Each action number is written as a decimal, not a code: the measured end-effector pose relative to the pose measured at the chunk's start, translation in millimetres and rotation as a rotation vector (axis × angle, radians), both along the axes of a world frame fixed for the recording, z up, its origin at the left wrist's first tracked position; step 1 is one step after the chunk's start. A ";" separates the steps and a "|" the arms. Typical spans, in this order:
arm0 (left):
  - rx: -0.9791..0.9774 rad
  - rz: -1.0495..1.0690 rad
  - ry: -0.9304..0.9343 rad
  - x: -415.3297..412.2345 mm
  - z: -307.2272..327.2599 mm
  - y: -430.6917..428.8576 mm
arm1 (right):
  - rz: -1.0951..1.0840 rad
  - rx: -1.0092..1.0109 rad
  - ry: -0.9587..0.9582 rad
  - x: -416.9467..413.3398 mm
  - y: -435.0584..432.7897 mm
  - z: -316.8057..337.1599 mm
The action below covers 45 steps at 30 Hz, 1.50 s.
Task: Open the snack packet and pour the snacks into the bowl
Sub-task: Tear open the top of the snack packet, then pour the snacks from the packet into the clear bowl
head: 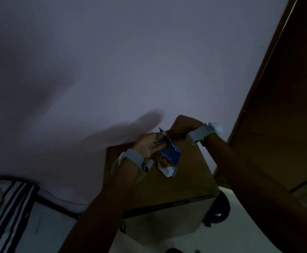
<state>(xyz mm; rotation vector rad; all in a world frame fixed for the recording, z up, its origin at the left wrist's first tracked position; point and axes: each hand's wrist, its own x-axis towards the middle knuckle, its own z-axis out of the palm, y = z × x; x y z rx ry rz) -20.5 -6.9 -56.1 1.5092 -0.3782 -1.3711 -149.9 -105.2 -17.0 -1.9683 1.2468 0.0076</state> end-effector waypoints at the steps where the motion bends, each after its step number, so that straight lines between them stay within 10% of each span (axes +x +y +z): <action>1: 0.004 0.018 0.004 -0.8 -1.9 -0.5 | 0.038 -0.031 -0.024 -1.5 -2.0 -4.9; 8: -0.022 0.094 -0.119 -1.7 -1.0 -2.9 | -0.020 -0.186 0.082 0.5 9.1 1.1; 14: -0.080 -0.059 -1.059 20.8 20.8 2.0 | -0.364 -0.575 0.317 23.5 30.2 17.1; 21: -0.330 -0.245 -1.366 39.1 50.4 -11.1 | -0.162 -0.662 0.037 16.6 26.8 37.9; 27: -0.561 -0.049 -1.292 41.2 71.0 -13.8 | -0.447 0.133 -0.784 -10.9 6.9 13.6; 33: -0.647 0.020 -1.079 38.4 69.3 -7.5 | -0.611 0.838 -0.727 13.0 8.9 -65.5; 45: -0.623 0.063 -1.154 79.1 34.4 26.8 | -0.763 0.779 -0.821 47.5 -7.9 -103.9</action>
